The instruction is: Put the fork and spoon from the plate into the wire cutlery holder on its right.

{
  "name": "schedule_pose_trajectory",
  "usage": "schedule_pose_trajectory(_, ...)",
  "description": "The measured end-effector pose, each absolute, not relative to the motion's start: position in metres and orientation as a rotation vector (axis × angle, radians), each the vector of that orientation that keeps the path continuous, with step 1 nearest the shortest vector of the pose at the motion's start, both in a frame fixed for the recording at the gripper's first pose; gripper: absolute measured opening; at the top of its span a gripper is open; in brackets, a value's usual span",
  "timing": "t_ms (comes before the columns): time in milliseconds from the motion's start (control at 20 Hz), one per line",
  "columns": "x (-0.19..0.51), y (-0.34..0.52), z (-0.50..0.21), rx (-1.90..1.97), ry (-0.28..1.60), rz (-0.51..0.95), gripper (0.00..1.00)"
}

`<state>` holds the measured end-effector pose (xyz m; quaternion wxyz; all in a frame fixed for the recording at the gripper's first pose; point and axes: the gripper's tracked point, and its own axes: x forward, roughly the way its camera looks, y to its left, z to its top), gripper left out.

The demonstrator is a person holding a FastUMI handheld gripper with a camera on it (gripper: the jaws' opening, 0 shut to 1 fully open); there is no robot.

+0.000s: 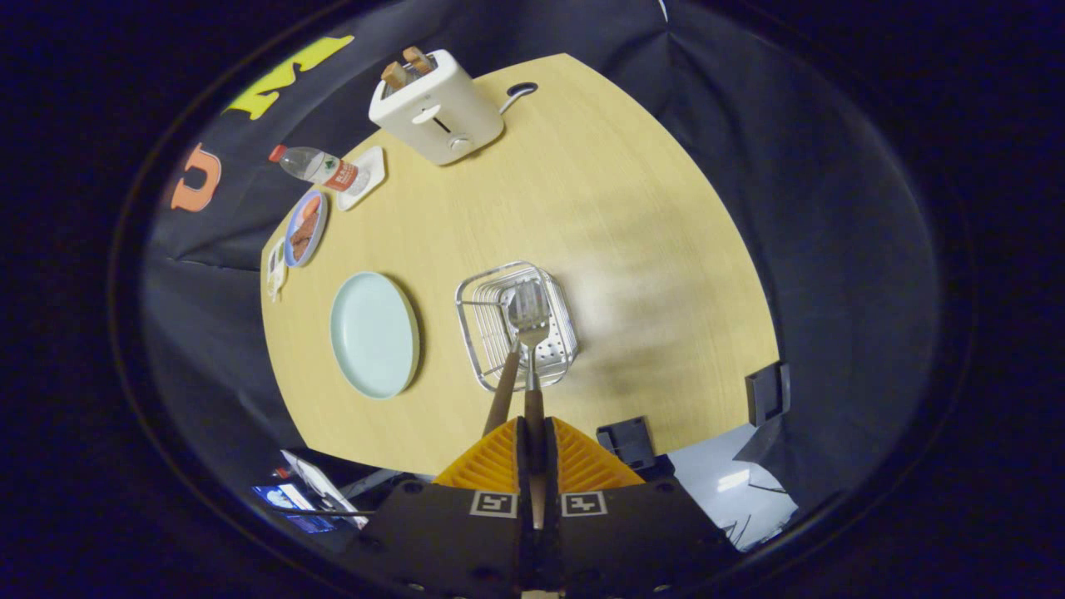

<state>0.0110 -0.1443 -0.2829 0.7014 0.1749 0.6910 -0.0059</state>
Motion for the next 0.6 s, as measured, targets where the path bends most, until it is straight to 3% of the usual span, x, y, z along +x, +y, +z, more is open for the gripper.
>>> schedule_pose_trajectory(600, 0.031, -0.127, -0.270, 0.306, 1.373, 0.059, 0.15)
